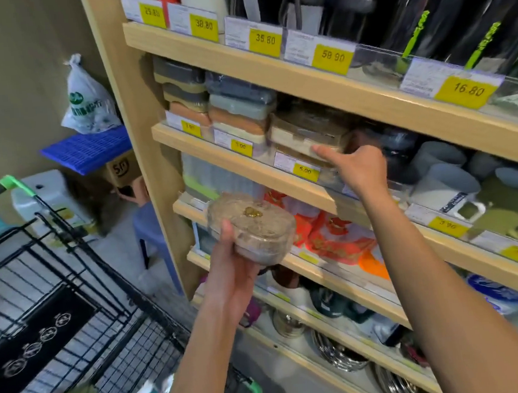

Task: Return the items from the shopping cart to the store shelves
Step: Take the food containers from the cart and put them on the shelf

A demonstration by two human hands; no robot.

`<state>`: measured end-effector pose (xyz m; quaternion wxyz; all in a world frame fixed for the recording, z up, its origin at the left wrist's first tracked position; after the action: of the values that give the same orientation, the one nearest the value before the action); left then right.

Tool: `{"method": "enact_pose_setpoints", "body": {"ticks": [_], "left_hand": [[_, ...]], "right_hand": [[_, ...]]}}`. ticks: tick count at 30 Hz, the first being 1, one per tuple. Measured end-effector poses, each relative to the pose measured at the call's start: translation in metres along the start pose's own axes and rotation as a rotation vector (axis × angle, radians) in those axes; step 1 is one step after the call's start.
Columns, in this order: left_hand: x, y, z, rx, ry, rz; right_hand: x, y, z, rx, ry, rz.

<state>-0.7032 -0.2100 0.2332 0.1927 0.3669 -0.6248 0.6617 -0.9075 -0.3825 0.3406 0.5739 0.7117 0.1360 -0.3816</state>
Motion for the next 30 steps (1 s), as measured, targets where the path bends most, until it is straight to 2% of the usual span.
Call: {"method": "enact_pose_setpoints", "body": {"ticks": [2,4,7,8,10,12,13,16,19,23,27,30], "left_hand": [[0.007,-0.003,0.008,-0.011,-0.016,0.001],[0.009,0.0,0.017,-0.032,-0.061,-0.031],[0.017,0.005,0.029,-0.025,-0.057,-0.052],[0.023,0.007,0.034,-0.019,-0.036,-0.064],[0.035,0.01,0.041,0.013,0.029,-0.113],[0.054,0.008,0.047,0.078,0.117,-0.157],[0.064,0.007,0.047,0.098,0.137,-0.16],[0.088,0.007,0.056,0.146,0.182,-0.08],[0.104,-0.003,0.07,0.197,0.197,0.084],[0.114,-0.022,0.093,0.316,0.188,0.337],[0.13,-0.038,0.109,0.4,0.187,0.494],[0.133,-0.047,0.122,0.421,0.189,0.591]], "right_hand": [[0.004,-0.001,0.007,0.016,0.001,-0.067],[0.002,-0.004,0.013,-0.01,-0.068,-0.09],[-0.015,-0.002,-0.016,-0.193,-0.269,0.0],[-0.018,-0.003,-0.033,-0.286,-0.254,0.114],[-0.015,-0.003,-0.078,-0.39,-0.018,0.267],[0.0,-0.009,-0.116,-0.35,0.284,0.275],[0.004,-0.015,-0.125,-0.305,0.347,0.316],[-0.006,-0.024,-0.121,-0.266,0.193,0.476],[-0.02,-0.02,-0.094,-0.292,0.054,0.445],[-0.032,-0.009,-0.061,-0.332,0.031,0.344],[-0.035,0.009,-0.037,-0.365,0.044,0.321],[-0.034,0.014,-0.021,-0.296,0.099,0.302]]}}
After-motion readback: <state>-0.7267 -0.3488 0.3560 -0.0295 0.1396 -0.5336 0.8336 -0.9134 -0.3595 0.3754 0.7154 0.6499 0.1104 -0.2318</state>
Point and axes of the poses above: each hand's wrist, its own z-axis towards the middle knuckle, its own x-axis out of the palm, y = z × x, the point moved 6 cm from there along z, towards the middle knuckle, and after that the axes turned 12 degrees about x, right-handed, at the moved point
